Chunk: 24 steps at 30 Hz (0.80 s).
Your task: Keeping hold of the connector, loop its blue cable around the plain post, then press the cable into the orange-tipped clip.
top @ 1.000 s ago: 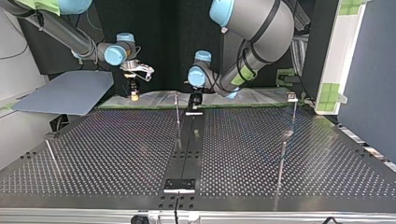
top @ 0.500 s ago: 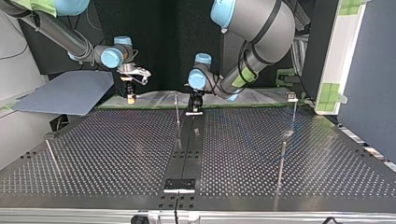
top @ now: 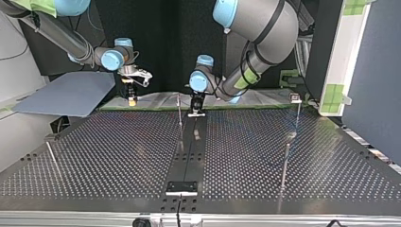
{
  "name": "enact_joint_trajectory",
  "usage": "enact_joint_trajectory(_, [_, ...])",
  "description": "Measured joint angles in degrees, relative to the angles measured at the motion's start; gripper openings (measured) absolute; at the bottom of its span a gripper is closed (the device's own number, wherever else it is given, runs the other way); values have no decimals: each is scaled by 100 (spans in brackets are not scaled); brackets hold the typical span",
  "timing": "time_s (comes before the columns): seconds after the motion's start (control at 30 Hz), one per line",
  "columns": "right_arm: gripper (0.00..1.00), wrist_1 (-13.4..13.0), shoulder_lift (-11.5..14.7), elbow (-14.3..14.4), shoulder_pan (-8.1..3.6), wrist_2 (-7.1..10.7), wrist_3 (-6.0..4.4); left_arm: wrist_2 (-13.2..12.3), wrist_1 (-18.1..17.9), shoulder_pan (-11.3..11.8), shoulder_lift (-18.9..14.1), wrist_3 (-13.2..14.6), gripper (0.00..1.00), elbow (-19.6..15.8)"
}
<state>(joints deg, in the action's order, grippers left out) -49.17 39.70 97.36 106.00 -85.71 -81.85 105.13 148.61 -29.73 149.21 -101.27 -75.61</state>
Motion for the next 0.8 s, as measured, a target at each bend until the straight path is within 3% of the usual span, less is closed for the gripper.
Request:
enact_joint_trajectory(0.17, [0,35,0,-1,16,0,0,-145,239,-45,-6,103,100,21])
enact_joint_trajectory(0.53, [0,166,0,0,22,0,4,-179,808,-189,-107,430,100,7])
enact_joint_trajectory(0.8, [0,214,2,-1,27,1,6,-181,759,-327,-404,503,100,-232])
